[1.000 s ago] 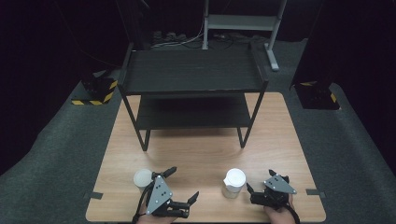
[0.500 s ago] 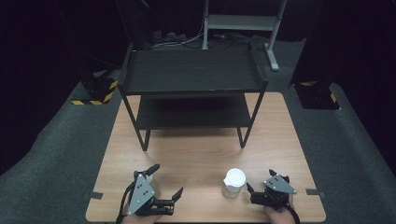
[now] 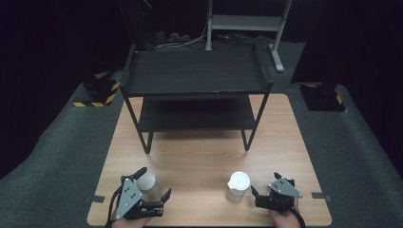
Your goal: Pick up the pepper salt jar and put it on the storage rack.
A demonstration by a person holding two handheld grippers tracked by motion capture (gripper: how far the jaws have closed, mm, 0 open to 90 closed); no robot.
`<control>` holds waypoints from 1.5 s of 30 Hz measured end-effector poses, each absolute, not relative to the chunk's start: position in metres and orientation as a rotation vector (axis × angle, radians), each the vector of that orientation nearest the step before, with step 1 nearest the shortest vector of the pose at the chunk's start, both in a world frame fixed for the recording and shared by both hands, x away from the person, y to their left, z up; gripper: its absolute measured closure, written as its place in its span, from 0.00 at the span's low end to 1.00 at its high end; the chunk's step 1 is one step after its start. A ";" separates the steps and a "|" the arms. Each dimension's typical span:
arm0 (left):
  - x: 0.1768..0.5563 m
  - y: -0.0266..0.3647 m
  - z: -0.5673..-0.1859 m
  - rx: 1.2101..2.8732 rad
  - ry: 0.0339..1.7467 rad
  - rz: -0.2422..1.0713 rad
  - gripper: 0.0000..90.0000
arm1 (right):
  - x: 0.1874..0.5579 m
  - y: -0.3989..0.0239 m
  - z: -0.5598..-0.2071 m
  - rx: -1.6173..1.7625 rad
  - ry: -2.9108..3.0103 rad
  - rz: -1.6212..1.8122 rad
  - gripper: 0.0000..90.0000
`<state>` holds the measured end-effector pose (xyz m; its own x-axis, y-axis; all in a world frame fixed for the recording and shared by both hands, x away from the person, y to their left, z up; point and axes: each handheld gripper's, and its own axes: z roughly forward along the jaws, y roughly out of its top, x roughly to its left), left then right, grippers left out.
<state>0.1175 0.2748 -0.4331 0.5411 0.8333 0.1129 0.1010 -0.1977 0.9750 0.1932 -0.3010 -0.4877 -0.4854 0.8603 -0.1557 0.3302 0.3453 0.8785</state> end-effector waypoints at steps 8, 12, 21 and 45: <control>0.115 0.285 -0.443 1.650 0.831 0.826 0.01 | 0.193 -0.301 -0.487 1.038 1.986 1.088 0.00; 0.112 0.290 -0.453 1.625 0.850 0.828 0.01 | 0.193 -0.301 -0.488 1.041 1.985 1.090 0.00; 0.114 0.295 -0.470 1.597 0.892 0.799 0.01 | 0.193 -0.301 -0.488 1.040 1.985 1.090 0.00; 0.125 0.307 -0.490 1.605 0.931 0.728 0.17 | 0.193 -0.302 -0.488 1.040 1.986 1.096 0.00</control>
